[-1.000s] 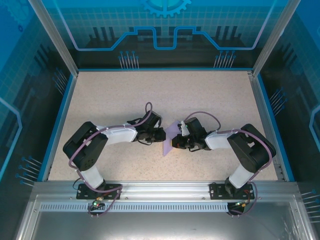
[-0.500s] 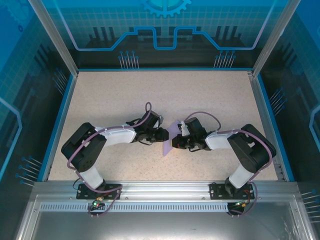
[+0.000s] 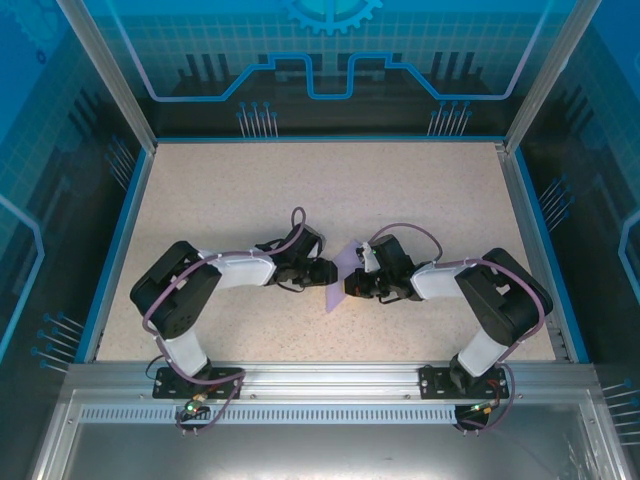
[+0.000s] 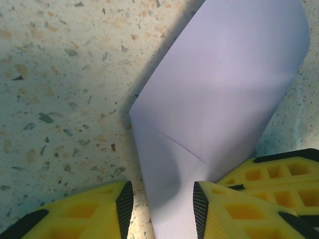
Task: Fold a paper plane with a square sheet of paper (pick it up from the middle)
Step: Fold the wing for the fifth time at the center of the table.
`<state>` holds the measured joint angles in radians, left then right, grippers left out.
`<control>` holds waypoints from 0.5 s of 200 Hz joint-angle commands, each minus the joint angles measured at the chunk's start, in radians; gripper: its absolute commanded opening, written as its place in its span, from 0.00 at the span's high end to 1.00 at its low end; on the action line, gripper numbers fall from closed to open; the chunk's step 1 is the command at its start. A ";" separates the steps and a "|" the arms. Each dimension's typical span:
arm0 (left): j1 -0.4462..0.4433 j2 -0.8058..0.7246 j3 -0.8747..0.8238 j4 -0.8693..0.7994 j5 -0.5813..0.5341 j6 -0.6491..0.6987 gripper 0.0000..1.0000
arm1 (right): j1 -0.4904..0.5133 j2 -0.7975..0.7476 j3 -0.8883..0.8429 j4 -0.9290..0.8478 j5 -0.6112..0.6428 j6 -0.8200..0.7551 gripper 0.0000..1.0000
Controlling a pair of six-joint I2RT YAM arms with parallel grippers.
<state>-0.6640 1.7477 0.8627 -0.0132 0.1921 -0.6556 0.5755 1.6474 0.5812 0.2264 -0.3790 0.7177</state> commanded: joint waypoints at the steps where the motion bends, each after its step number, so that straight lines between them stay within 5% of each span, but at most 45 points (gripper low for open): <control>1: -0.008 0.008 0.019 -0.005 0.016 -0.007 0.60 | -0.020 0.015 -0.046 -0.135 0.044 -0.017 1.00; 100: -0.006 -0.044 0.032 0.017 0.033 0.009 0.69 | -0.021 0.026 -0.044 -0.126 0.037 -0.015 1.00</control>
<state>-0.6651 1.7386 0.8631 0.0059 0.2070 -0.6544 0.5751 1.6466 0.5774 0.2321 -0.3798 0.7177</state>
